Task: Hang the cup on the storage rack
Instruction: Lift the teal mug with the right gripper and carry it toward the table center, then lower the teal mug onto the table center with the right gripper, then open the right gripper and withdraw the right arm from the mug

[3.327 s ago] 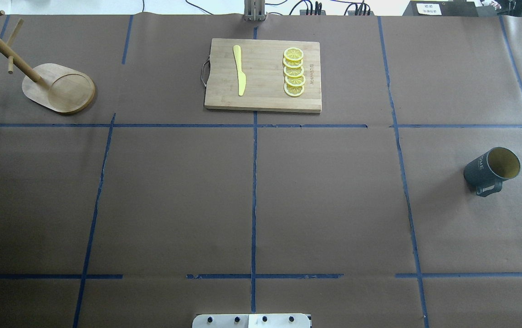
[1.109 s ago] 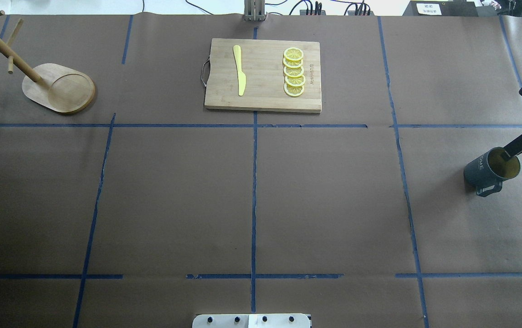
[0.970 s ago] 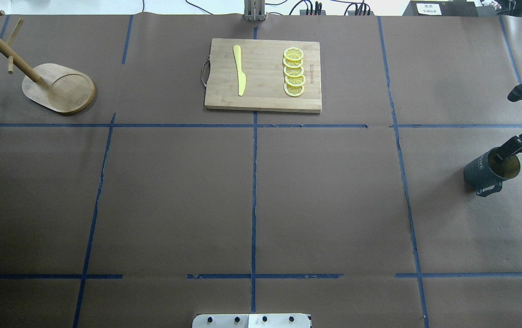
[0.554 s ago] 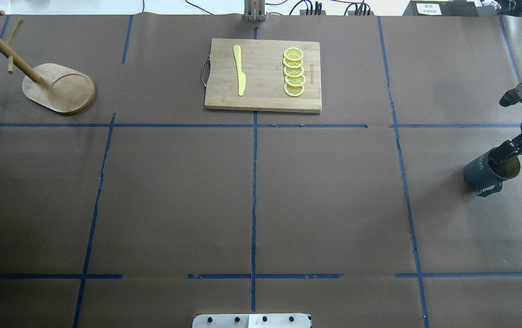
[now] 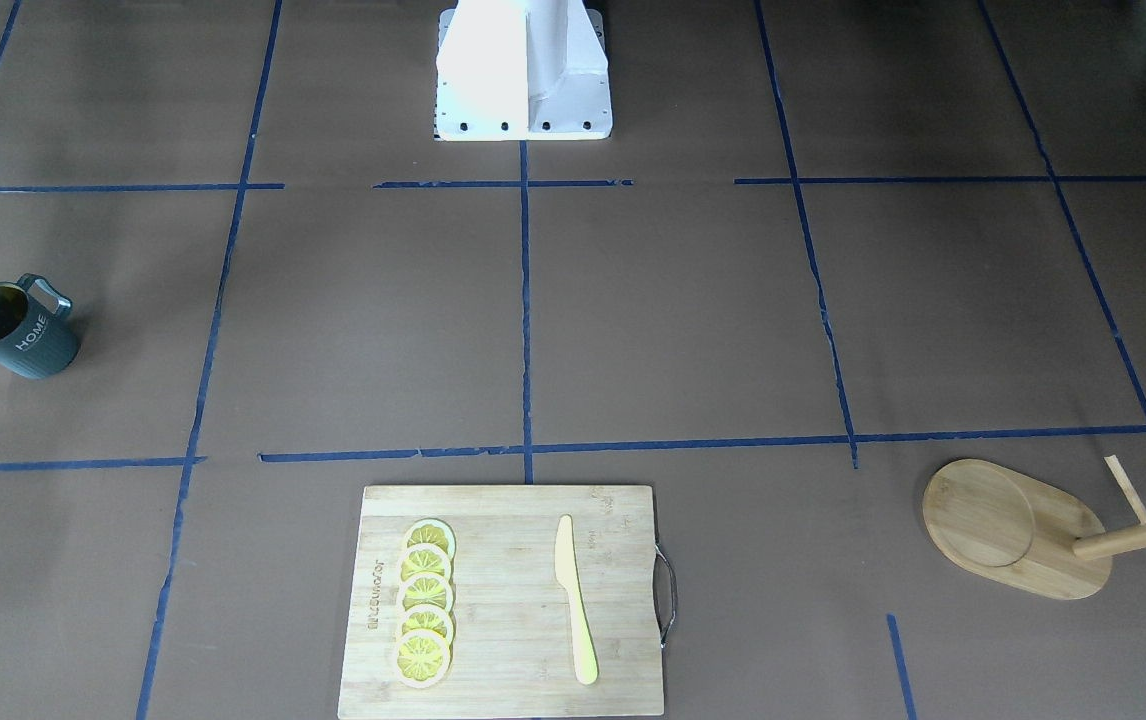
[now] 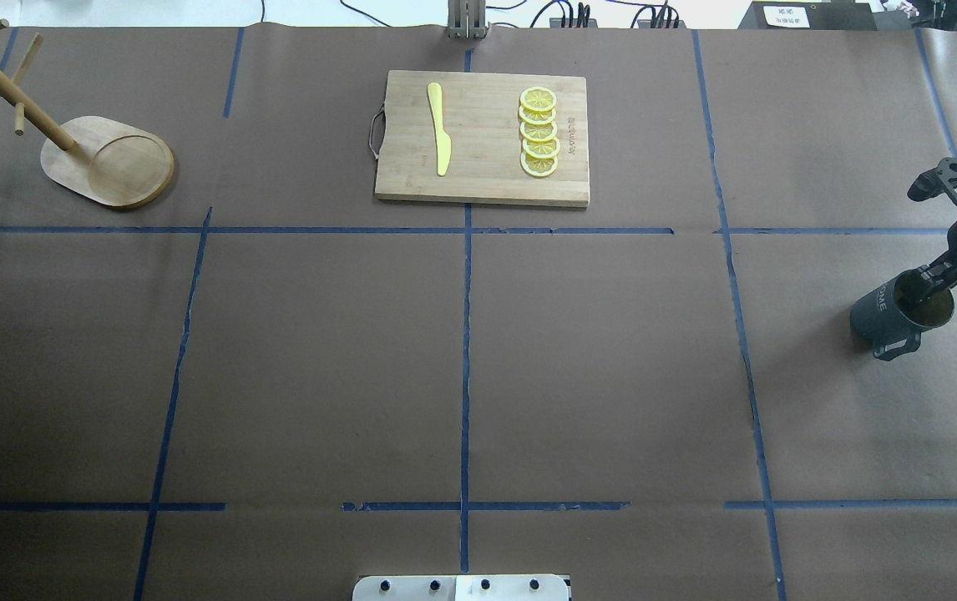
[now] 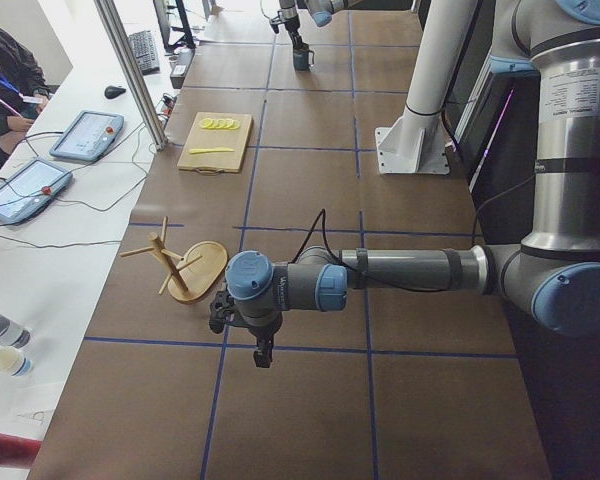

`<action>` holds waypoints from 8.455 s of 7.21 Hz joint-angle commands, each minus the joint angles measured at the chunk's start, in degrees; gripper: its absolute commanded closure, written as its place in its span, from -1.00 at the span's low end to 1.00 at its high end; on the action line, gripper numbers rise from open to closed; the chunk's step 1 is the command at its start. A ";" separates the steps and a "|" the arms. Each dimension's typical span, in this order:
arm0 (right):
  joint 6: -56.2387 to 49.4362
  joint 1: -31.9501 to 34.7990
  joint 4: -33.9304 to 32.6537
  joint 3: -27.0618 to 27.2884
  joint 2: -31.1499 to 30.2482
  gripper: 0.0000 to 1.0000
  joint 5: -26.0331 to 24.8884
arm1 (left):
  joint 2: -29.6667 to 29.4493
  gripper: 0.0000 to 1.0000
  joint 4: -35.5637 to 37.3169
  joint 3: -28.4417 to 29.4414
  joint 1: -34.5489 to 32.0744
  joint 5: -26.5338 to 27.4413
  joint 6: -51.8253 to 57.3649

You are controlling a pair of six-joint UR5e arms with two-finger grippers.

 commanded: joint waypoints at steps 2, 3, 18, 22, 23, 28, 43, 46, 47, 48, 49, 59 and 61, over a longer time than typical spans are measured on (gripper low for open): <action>0.00 -0.02 0.03 0.30 0.01 1.00 0.02 | 0.02 -1.00 0.00 -0.06 -0.08 0.00 -0.06; 0.00 -0.02 0.03 0.30 0.01 1.00 0.02 | 0.02 -1.00 0.00 -0.06 -0.08 0.00 0.03; 74.88 -17.97 -8.32 14.09 27.53 1.00 -13.15 | 0.02 -1.00 -0.26 0.03 0.01 0.00 -0.06; 78.63 -18.91 -11.54 15.58 27.52 1.00 -16.76 | 1.85 -1.00 -0.26 -0.06 -0.08 -0.09 -0.06; 78.57 -22.13 -13.48 14.98 27.34 1.00 -17.11 | 1.96 -1.00 -0.09 -0.06 0.01 -0.09 -0.06; 71.39 -29.37 -13.68 3.32 41.46 1.00 -16.77 | 1.96 -1.00 -0.09 0.03 0.18 -0.18 0.03; 54.21 -17.74 -23.96 12.33 38.09 -1.00 -9.69 | 1.87 -1.00 -0.53 -1.63 0.71 0.09 -0.06; 24.79 -0.68 -23.44 13.83 23.44 -1.00 -3.16 | 1.17 -1.00 -0.44 -2.52 0.71 0.09 -0.76; 12.52 4.67 -23.44 13.57 17.73 -1.00 -2.10 | 1.17 -1.00 0.08 -4.26 0.71 0.09 -0.85; 1.95 9.51 -23.44 12.70 12.28 -1.00 -0.69 | 1.08 -1.00 0.09 -4.72 0.71 0.09 -0.85; -5.81 13.22 -23.35 12.52 7.35 -1.00 -0.68 | 0.90 -1.00 0.09 -4.72 0.71 0.09 -0.85; -8.44 21.78 -11.75 13.21 -10.98 -1.00 0.89 | -4.98 -1.00 -19.02 -6.29 6.55 -13.60 -5.82; -8.44 21.78 -11.66 13.22 -10.98 -1.00 0.90 | -5.42 -1.00 -33.42 -10.41 17.87 -13.10 -15.73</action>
